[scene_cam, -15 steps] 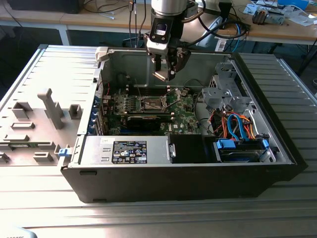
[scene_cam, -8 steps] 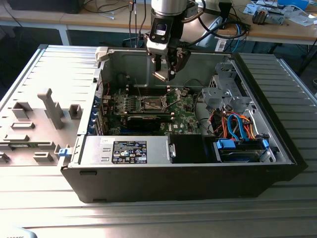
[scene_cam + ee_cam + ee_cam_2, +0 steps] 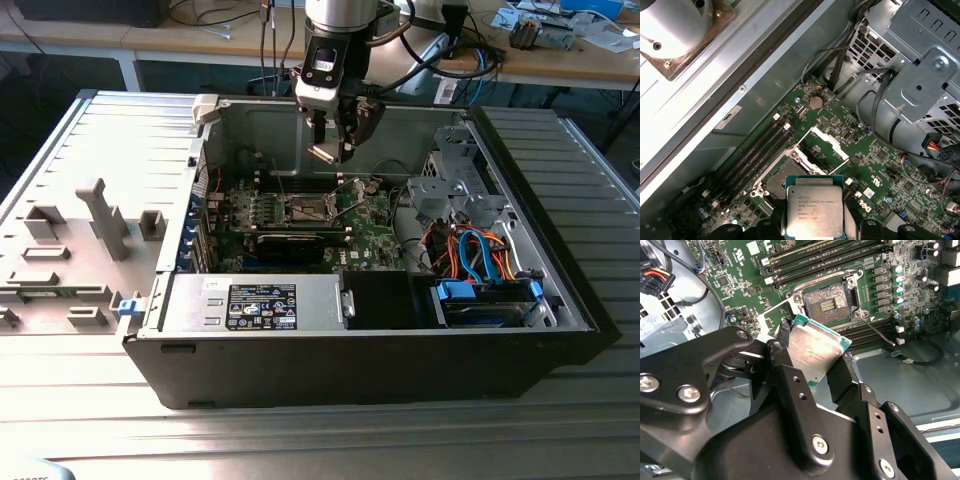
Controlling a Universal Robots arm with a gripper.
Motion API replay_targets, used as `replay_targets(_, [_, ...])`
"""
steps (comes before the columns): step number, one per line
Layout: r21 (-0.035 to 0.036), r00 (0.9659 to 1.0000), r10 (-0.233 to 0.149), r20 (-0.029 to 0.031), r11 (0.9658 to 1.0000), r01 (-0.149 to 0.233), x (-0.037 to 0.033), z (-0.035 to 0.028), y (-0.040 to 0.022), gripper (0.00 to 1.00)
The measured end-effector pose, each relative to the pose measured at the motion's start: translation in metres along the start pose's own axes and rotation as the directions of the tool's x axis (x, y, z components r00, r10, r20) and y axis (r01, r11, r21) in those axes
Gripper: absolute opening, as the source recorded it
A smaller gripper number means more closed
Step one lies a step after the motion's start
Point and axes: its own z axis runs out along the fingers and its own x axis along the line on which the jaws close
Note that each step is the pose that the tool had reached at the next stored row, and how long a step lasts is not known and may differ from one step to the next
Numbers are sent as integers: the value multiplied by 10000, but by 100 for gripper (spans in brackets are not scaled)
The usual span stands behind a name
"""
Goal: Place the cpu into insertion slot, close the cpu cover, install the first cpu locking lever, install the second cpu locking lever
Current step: 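Place the cpu into insertion slot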
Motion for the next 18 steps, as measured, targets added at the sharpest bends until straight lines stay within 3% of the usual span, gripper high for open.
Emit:
replay_targets(13, [3,10000,61,7,10000,-61,0,3,0,54])
replay_targets(18, [42,9998,184,58,9998,-184,-1,23,-2,54])
